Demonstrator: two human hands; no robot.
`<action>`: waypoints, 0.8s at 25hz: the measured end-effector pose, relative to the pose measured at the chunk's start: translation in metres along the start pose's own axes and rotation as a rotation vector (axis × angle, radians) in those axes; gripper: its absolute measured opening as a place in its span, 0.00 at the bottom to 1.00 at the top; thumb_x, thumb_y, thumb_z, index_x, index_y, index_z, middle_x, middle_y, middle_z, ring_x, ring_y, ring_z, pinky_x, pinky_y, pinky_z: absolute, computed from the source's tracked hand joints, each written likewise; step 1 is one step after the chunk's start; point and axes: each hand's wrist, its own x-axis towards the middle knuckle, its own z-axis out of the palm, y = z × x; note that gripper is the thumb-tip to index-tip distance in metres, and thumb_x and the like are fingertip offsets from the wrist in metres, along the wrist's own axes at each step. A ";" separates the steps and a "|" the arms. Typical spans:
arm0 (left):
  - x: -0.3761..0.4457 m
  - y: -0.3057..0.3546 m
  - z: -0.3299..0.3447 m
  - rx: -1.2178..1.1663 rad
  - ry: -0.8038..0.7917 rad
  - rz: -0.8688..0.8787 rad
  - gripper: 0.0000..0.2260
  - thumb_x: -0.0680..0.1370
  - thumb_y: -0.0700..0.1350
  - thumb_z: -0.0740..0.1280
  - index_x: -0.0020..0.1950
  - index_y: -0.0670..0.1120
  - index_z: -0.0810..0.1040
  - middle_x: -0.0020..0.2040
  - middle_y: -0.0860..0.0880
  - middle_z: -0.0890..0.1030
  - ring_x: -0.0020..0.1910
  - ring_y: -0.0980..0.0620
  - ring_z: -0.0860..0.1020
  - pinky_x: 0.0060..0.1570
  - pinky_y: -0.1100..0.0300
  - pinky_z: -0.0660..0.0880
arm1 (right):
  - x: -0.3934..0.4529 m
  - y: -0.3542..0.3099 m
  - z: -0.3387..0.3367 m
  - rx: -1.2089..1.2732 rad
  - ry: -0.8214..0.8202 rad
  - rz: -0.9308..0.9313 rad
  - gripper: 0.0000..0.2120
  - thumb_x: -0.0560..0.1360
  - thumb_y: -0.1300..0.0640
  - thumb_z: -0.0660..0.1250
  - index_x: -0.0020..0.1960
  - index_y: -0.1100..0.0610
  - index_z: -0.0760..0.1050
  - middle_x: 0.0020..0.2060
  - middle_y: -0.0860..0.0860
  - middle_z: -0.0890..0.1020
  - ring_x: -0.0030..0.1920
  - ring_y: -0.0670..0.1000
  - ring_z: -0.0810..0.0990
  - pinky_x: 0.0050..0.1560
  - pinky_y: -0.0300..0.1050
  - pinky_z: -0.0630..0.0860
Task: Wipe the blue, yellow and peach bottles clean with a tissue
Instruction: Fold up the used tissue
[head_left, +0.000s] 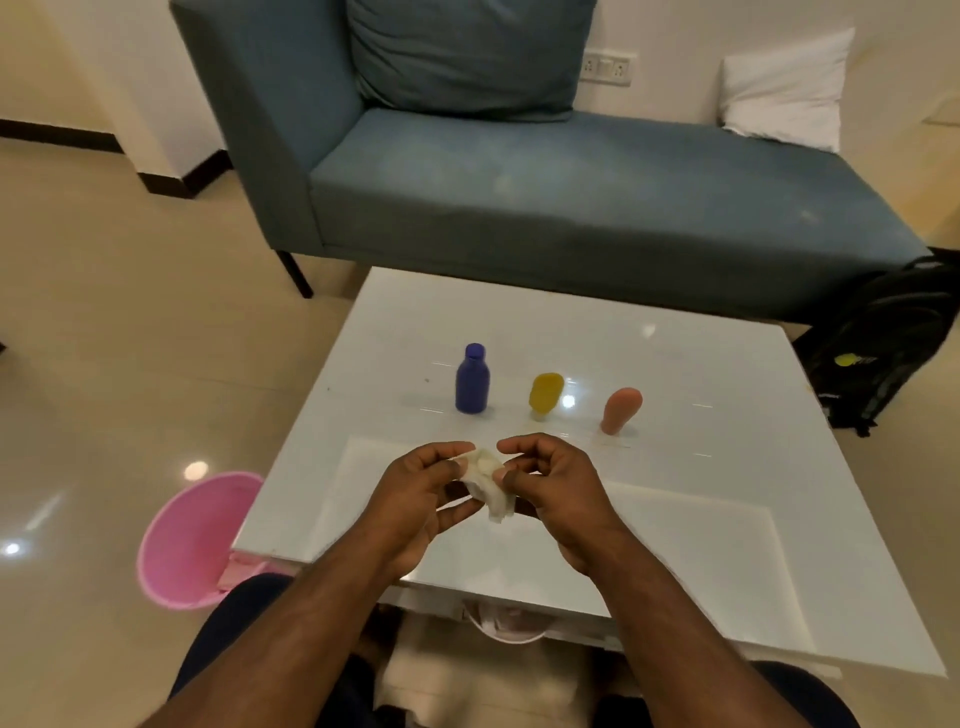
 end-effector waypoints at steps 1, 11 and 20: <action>-0.006 0.005 -0.012 -0.046 0.007 0.008 0.10 0.82 0.41 0.66 0.62 0.44 0.80 0.58 0.42 0.84 0.55 0.41 0.84 0.58 0.43 0.80 | 0.000 -0.006 0.015 -0.015 -0.010 -0.023 0.12 0.73 0.63 0.71 0.52 0.51 0.79 0.47 0.52 0.81 0.48 0.54 0.82 0.49 0.50 0.82; -0.029 0.033 -0.109 -0.099 0.103 0.102 0.15 0.76 0.35 0.72 0.61 0.45 0.79 0.53 0.44 0.86 0.52 0.45 0.86 0.49 0.52 0.82 | 0.006 -0.042 0.115 -0.141 -0.172 -0.151 0.15 0.71 0.54 0.74 0.56 0.50 0.77 0.49 0.47 0.80 0.50 0.51 0.81 0.49 0.48 0.82; -0.016 0.037 -0.181 -0.241 0.207 0.074 0.11 0.79 0.35 0.65 0.61 0.41 0.79 0.57 0.38 0.84 0.56 0.38 0.83 0.55 0.44 0.82 | 0.039 -0.039 0.201 -0.141 -0.234 -0.085 0.08 0.78 0.60 0.64 0.54 0.50 0.76 0.51 0.50 0.81 0.49 0.51 0.81 0.44 0.45 0.82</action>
